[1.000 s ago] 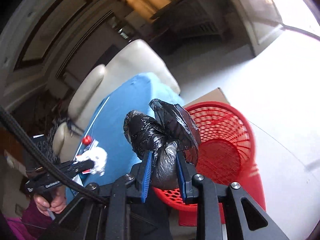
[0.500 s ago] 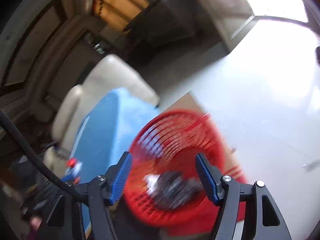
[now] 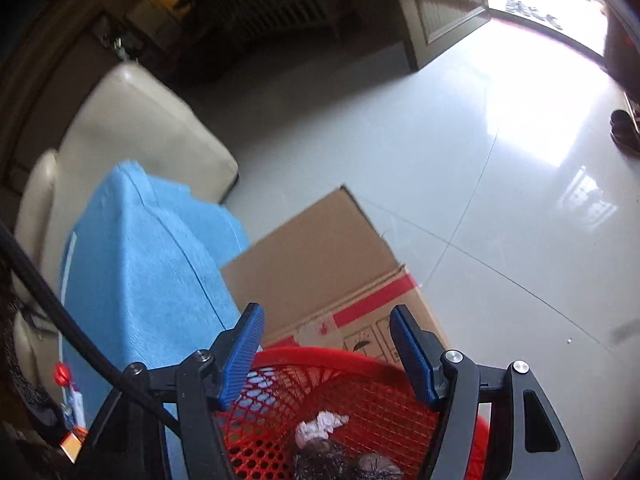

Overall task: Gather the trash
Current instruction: 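Grasp the red-and-white medicine box with the right tool while the left tool grasps the blue toothpaste box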

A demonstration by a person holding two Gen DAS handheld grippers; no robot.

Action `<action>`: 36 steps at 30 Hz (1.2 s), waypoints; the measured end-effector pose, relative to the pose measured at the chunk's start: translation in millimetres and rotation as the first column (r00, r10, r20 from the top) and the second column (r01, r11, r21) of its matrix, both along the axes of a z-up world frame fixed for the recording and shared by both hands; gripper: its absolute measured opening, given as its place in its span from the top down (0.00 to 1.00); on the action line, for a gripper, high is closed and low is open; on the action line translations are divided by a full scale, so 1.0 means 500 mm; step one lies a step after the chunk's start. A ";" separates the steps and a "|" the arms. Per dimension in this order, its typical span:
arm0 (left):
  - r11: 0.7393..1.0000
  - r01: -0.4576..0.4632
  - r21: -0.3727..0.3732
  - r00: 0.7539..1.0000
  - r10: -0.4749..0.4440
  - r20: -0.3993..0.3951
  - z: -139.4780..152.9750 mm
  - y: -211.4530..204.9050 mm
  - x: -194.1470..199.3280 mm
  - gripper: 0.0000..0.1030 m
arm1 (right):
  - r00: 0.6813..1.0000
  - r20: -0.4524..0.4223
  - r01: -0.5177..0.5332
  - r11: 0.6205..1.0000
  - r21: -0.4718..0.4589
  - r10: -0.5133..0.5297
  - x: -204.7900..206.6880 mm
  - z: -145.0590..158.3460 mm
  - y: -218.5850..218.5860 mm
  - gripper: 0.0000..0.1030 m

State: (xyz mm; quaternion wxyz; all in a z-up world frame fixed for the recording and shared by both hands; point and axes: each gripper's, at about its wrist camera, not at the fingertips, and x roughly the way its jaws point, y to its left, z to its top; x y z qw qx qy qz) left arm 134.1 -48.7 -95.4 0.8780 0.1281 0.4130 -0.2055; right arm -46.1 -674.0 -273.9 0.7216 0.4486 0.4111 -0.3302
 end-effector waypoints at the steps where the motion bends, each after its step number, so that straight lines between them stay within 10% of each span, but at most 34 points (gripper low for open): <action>1: 1.000 -0.021 -0.010 1.000 0.021 -0.007 -0.005 0.016 0.005 0.35 | 0.999 -0.034 -0.025 1.000 0.002 0.025 0.010 -0.005 0.012 0.34; 8: 0.998 -0.013 -0.061 0.999 0.009 -0.053 -0.054 0.034 0.034 0.34 | 0.994 -0.067 -0.081 0.996 0.037 0.084 -0.057 -0.006 0.121 0.35; 13: 0.995 0.046 -0.087 0.997 -0.051 -0.055 -0.067 0.010 0.045 0.33 | 0.998 0.060 -0.008 0.981 -0.192 0.020 -0.106 0.111 0.162 0.34; 16: 0.990 0.066 -0.123 0.995 -0.075 -0.066 -0.076 0.010 0.053 0.33 | 0.963 0.176 -0.147 0.944 -0.297 0.205 -0.062 0.209 0.242 0.34; 19: 0.984 0.089 -0.152 0.990 -0.104 -0.094 -0.083 0.017 0.054 0.32 | 0.860 0.203 -0.371 0.846 -0.381 0.469 0.036 0.268 0.385 0.34; 26: 0.980 0.176 -0.092 0.980 -0.183 -0.079 -0.087 0.040 0.034 0.30 | 0.516 0.076 -0.750 0.493 -0.441 0.853 0.270 0.250 0.738 0.34; 32: 0.948 0.313 -0.049 0.945 -0.317 -0.082 -0.091 0.049 0.034 0.28 | 0.369 -0.108 -0.837 0.279 -0.471 0.923 0.383 0.202 0.860 0.33; 36: 0.906 0.422 -0.014 0.902 -0.422 -0.096 -0.106 0.027 0.047 0.28 | 0.371 -0.244 -0.860 0.233 -0.453 0.896 0.429 0.163 0.884 0.33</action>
